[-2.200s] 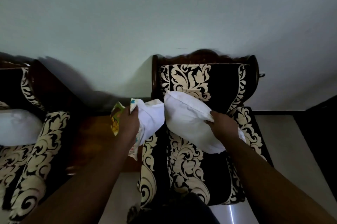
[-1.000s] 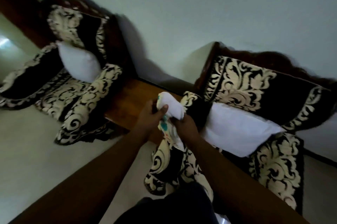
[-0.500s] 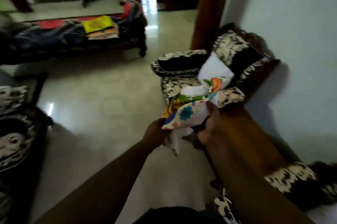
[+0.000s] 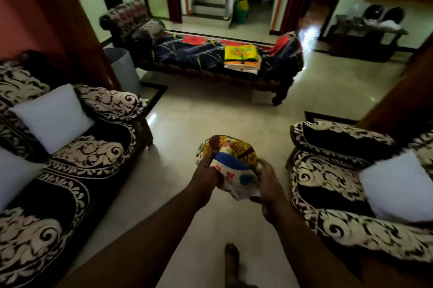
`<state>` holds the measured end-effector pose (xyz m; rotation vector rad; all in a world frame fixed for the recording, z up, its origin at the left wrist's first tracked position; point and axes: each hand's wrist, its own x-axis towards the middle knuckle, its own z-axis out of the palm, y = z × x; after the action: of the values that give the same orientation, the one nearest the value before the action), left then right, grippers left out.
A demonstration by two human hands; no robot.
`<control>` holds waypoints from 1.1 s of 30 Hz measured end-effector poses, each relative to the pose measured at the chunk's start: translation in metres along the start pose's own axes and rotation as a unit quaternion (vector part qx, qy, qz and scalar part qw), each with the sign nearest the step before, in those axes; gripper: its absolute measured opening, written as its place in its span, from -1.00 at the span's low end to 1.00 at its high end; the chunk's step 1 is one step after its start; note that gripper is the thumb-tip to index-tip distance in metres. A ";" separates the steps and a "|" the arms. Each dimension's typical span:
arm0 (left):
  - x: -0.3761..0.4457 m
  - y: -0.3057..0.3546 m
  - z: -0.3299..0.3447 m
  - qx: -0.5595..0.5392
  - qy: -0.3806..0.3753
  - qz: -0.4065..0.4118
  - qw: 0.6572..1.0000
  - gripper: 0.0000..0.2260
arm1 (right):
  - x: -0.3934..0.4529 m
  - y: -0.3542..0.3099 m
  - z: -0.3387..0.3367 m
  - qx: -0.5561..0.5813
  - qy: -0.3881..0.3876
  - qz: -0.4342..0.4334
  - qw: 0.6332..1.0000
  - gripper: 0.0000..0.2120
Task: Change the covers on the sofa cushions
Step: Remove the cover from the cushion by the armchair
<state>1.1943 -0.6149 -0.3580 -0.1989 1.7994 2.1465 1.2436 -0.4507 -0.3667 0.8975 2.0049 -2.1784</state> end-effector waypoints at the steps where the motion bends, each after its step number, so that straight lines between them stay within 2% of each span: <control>1: 0.015 0.004 0.003 -0.018 -0.006 0.008 1.000 -0.45 | 0.015 -0.009 0.012 0.031 -0.053 0.016 0.998 -0.68; 3: 0.053 0.014 0.013 -0.046 -0.015 0.001 0.999 -0.51 | 0.055 -0.029 0.035 0.073 -0.126 0.041 0.988 -0.57; 5: 0.090 0.024 0.019 -0.048 -0.007 -0.056 0.997 -0.46 | 0.098 -0.045 0.053 0.116 -0.132 0.040 0.984 -0.49; 7: 0.129 0.036 0.020 -0.032 -0.018 -0.077 0.996 -0.48 | 0.140 -0.061 0.067 0.145 -0.116 0.033 0.982 -0.60; 9: 0.155 0.051 0.011 0.023 -0.038 -0.051 0.998 -0.50 | 0.172 -0.075 0.079 0.140 -0.105 0.007 0.985 -0.70; 12: 0.205 0.071 -0.014 0.060 -0.075 0.010 0.995 -0.52 | 0.230 -0.107 0.107 0.104 -0.095 -0.032 0.990 -0.75; 14: 0.232 0.080 -0.033 0.057 -0.032 0.021 0.998 -0.45 | 0.264 -0.124 0.124 0.098 -0.078 -0.044 0.991 -0.79; 16: 0.265 0.092 -0.053 0.042 0.060 0.011 0.997 -0.40 | 0.301 -0.141 0.150 0.107 -0.081 -0.039 0.990 -0.78; 18: 0.307 0.101 -0.078 0.012 0.104 -0.011 0.994 -0.35 | 0.337 -0.156 0.182 0.106 -0.110 -0.032 0.988 -0.76; 22: 0.400 0.128 -0.123 -0.069 0.033 -0.048 0.996 -0.28 | 0.392 -0.184 0.255 0.079 -0.219 -0.022 0.972 -0.70; 25: 0.461 0.157 -0.143 -0.071 -0.017 -0.066 0.995 -0.49 | 0.432 -0.203 0.298 0.050 -0.225 -0.025 0.973 -0.73; 28: 0.521 0.187 -0.158 -0.058 0.025 -0.068 0.996 -0.74 | 0.481 -0.230 0.330 -0.037 -0.172 -0.083 0.981 -0.75; 30: 0.565 0.206 -0.167 -0.039 0.066 -0.059 0.995 -0.77 | 0.520 -0.248 0.348 -0.093 -0.146 -0.103 0.980 -0.72; 33: 0.634 0.232 -0.173 -0.027 0.084 -0.039 0.995 -0.76 | 0.576 -0.274 0.374 -0.109 -0.143 -0.065 0.982 -0.62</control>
<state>0.5044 -0.7145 -0.3753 -0.4691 1.7913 2.1808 0.5122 -0.5563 -0.3768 0.4121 2.1502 -1.9575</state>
